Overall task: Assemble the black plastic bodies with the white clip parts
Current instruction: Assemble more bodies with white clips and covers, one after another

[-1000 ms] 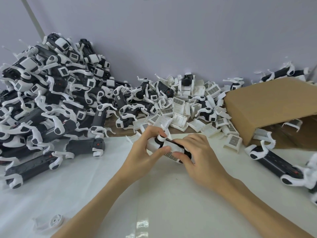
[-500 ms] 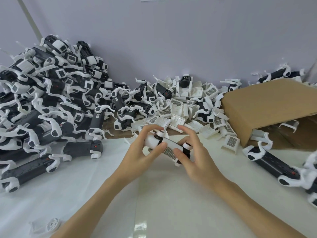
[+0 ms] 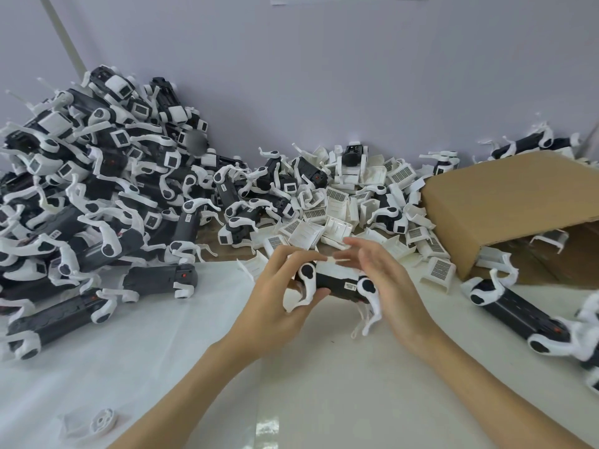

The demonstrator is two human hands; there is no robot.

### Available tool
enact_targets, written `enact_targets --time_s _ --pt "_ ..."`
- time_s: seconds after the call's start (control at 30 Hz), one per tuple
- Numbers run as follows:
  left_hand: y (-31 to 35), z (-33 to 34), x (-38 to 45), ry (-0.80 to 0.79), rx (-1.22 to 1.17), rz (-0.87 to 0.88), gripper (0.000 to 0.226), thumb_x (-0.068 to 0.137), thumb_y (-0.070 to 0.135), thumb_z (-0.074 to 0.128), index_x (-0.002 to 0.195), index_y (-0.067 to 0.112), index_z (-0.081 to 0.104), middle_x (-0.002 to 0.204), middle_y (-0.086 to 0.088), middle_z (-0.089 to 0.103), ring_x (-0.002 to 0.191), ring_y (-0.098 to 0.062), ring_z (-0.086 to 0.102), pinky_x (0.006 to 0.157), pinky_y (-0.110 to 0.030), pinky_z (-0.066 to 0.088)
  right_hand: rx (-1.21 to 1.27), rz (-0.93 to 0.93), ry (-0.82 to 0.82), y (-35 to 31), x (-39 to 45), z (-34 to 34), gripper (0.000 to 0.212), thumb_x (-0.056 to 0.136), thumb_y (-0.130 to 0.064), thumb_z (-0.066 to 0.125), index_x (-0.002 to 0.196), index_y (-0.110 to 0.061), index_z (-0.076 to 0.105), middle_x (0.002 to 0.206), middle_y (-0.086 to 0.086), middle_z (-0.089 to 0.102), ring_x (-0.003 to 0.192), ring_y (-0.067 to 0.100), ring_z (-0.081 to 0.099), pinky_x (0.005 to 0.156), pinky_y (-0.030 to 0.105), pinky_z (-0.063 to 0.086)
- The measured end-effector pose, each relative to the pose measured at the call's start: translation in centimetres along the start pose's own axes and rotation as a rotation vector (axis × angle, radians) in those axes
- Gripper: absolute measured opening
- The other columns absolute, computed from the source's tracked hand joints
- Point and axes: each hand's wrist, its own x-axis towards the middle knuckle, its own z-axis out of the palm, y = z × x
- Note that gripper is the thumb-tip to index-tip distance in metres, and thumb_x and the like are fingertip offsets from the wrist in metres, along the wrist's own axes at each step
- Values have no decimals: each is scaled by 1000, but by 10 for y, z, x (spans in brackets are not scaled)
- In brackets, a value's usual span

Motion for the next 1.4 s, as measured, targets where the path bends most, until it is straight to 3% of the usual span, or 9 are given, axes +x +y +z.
enact_targets --time_s 0.1,0.33,0.57,0.7,0.8,1.0,1.13,1.23,1.4 --pt "0 3 -4 51 24 -48 42 96 10 77 134 16 62 122 -1 53 108 -13 58 91 -14 44 -345 -193 -67 2 -4 0 46 100 -24 69 143 -33 52 124 -17 72 123 4 63 101 14 43" --pt "-2 0 -1 40 19 -45 40 95 14 78 133 16 63 126 1 53 115 -15 59 93 -19 48 -612 -266 -30 6 -3 6 79 91 -20 80 148 -55 38 118 -23 67 114 -1 63 94 10 45" --pt "-1 -2 -1 67 32 -36 42 95 15 78 134 14 63 124 0 53 112 -15 60 92 -23 49 -555 -269 -65 8 -3 5 77 94 -16 77 151 -52 39 126 -27 66 119 -5 62 96 13 48" --pt "8 -3 3 7 -289 -205 80 92 16 83 156 32 37 136 0 55 130 -26 59 108 -35 51 -486 -314 25 10 -5 5 71 95 -11 75 152 -37 43 131 -26 66 126 -4 59 102 13 45" --pt "8 -17 8 -163 -413 -349 94 84 38 87 157 49 28 138 13 62 137 -13 56 112 -28 48 -588 -435 93 8 -6 5 72 91 -11 79 152 -30 47 131 -21 66 127 1 59 103 14 45" --pt "8 -8 9 57 -313 -410 29 95 41 72 123 33 66 76 14 65 72 -8 61 70 -19 47 -710 -572 -19 11 -11 16 65 90 -20 81 148 -21 52 136 -12 57 130 10 56 105 30 48" --pt "9 -11 7 59 -378 -217 39 97 14 76 132 20 60 116 4 68 104 -17 67 92 -30 53 -629 -467 -32 12 -11 15 52 104 -35 60 152 -23 44 146 -15 51 140 14 47 114 35 41" --pt "11 -10 5 -14 -354 -119 47 98 11 70 141 17 52 132 -1 61 126 -30 59 107 -45 49 -689 -430 19 13 -11 10 44 107 -37 53 151 -32 45 128 -23 61 131 8 49 109 41 45" --pt "19 1 0 45 -317 -127 37 103 9 61 139 15 54 132 5 59 132 -28 54 111 -42 45 -539 -379 17 10 -8 11 48 101 -38 59 139 -60 39 113 -24 68 110 2 63 91 10 45"
